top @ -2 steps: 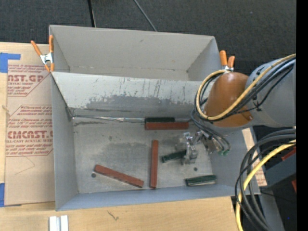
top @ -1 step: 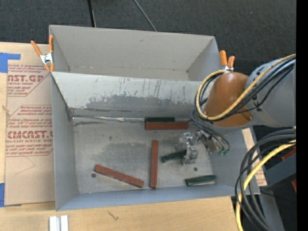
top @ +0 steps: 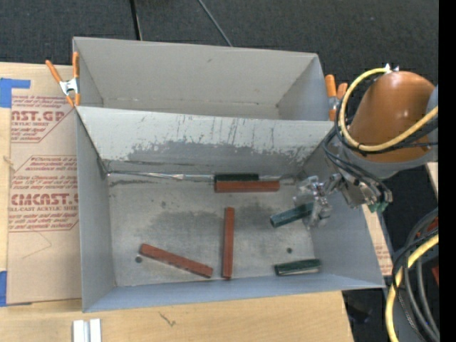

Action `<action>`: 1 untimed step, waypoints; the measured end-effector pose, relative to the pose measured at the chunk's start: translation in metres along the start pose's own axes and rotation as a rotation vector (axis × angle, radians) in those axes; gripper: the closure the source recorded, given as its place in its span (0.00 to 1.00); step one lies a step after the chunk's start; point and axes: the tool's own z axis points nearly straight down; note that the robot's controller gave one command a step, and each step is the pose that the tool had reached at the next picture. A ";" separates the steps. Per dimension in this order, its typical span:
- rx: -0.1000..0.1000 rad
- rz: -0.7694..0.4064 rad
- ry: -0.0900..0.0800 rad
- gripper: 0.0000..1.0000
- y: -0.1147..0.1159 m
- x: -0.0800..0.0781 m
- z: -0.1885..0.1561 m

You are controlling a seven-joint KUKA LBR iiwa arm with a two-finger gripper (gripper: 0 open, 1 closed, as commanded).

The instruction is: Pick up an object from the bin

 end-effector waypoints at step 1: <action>0.000 0.000 0.000 1.00 0.000 0.000 0.000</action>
Offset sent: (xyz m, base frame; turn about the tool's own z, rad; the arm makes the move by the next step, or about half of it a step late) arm -0.0177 -0.0158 0.1136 -0.3243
